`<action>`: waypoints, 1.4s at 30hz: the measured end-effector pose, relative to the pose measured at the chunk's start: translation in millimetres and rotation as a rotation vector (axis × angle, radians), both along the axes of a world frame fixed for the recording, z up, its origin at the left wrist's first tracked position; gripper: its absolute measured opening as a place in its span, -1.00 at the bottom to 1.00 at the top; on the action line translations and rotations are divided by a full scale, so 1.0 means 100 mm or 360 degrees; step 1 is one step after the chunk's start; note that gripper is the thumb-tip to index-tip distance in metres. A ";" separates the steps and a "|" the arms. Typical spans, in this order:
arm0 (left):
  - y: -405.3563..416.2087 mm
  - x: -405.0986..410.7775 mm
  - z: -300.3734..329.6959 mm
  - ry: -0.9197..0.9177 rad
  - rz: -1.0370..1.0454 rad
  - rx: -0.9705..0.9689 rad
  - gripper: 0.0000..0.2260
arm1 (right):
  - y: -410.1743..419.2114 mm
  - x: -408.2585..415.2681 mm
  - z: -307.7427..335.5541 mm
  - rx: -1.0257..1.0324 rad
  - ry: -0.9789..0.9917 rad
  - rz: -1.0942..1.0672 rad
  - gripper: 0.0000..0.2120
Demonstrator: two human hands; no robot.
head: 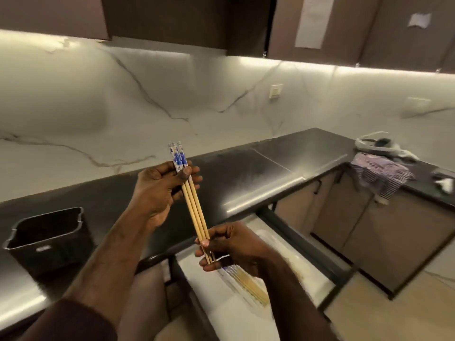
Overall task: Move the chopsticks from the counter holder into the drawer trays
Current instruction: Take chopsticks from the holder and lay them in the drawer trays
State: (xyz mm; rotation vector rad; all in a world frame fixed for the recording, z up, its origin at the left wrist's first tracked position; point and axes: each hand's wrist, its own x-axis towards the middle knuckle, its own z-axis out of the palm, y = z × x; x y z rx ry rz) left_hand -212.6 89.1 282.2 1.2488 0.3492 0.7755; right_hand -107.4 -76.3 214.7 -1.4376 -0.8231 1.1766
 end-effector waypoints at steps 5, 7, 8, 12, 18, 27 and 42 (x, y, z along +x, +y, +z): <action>-0.91 0.58 -0.04 0.0049 -0.0220 -0.0047 -0.82 | -1.03 0.36 0.03 -0.0085 0.0018 -0.0178 -0.88; -1.18 0.78 -0.05 0.0075 -0.0297 -0.0029 -0.81 | -1.34 0.46 0.05 -0.0101 0.0011 -0.0244 -0.88; -1.31 0.88 -0.07 0.0089 -0.0333 -0.0016 -0.81 | -1.49 0.51 0.05 -0.0110 0.0022 -0.0289 -0.88; -1.65 1.24 -0.15 0.0123 -0.0432 0.0018 -0.84 | -1.89 0.67 0.01 -0.0145 0.0039 -0.0456 -0.86; -1.95 1.69 -0.39 0.0171 -0.0554 -0.0040 -0.79 | -2.15 1.03 -0.13 -0.0250 0.0029 -0.0625 -0.80; -1.71 2.58 -0.98 0.0287 -0.0503 -0.0248 -0.78 | -1.89 1.97 -0.54 -0.0504 -0.0002 -0.0673 -0.78; -1.14 3.54 -2.37 0.0838 -0.0297 -0.0612 -0.88 | -1.16 3.20 -1.50 -0.1074 0.0091 -0.0432 -0.70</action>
